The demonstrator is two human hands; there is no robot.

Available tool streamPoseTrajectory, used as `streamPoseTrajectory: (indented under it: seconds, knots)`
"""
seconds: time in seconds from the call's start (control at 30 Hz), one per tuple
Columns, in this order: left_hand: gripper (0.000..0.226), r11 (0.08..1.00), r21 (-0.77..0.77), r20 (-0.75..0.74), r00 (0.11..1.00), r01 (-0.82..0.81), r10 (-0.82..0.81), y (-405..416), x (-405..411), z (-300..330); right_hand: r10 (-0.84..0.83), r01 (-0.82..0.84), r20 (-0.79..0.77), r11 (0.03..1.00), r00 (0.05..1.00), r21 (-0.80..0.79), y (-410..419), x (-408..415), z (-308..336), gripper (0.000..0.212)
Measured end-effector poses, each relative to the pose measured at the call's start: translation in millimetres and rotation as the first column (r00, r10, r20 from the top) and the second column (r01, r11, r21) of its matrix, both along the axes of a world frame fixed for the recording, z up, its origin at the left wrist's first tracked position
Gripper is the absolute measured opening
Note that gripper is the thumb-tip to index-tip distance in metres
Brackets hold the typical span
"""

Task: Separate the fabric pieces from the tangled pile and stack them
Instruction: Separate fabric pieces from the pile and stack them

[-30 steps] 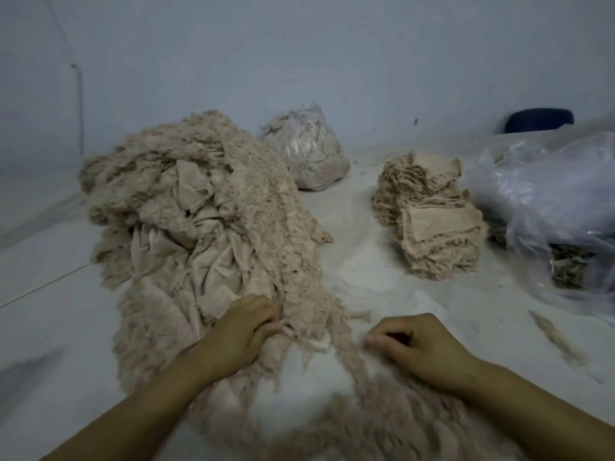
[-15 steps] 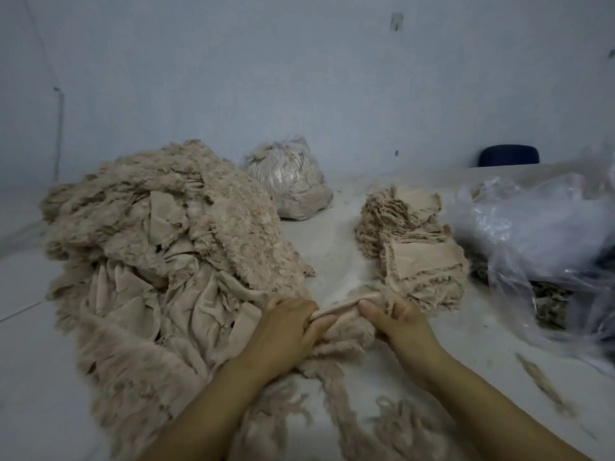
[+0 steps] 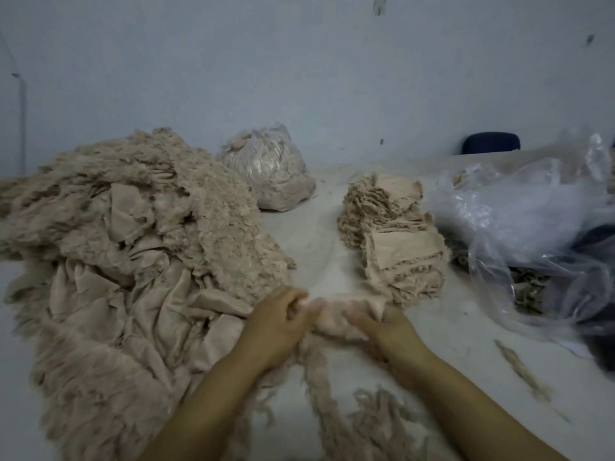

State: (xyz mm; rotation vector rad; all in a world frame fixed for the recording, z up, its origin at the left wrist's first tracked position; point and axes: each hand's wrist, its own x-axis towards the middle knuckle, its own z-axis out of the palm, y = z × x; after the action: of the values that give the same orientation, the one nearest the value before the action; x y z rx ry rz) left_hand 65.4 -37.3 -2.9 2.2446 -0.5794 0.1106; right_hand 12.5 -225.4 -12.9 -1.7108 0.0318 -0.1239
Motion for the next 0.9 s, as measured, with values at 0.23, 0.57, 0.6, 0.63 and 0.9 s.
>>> streamPoseTrajectory:
  seconds: [0.23, 0.57, 0.6, 0.63, 0.9]
  knots:
    - [0.015, 0.901, -0.427, -0.337, 0.910, 0.082, -0.242, -27, -16, -1, 0.272, -0.272, -0.003, 0.960, 0.962, -0.063, 17, -8, -2, 0.021]
    - [0.017, 0.765, -0.593, -0.359, 0.933, -0.251, 0.027, -19, -5, 0, 0.359, -0.361, -0.042, 0.923, 0.932, -0.130, -5, -15, 13, 0.046]
    - [0.018, 0.785, -0.580, -0.341, 0.940, -0.218, 0.008, -20, -6, 0, 0.308, -0.306, -0.009, 0.941, 0.951, -0.143, -4, -14, 13, 0.055]
    - [0.022, 0.794, -0.582, -0.330, 0.943, -0.178, -0.030, -22, -9, 0, 0.232, -0.226, 0.039, 0.968, 0.972, -0.110, -1, -12, 12, 0.060]
    - [0.023, 0.737, -0.637, -0.272, 0.960, -0.226, 0.060, -32, -14, -2, 0.050, -0.060, 0.059, 0.981, 0.997, 0.187, 18, -1, 1, 0.029]
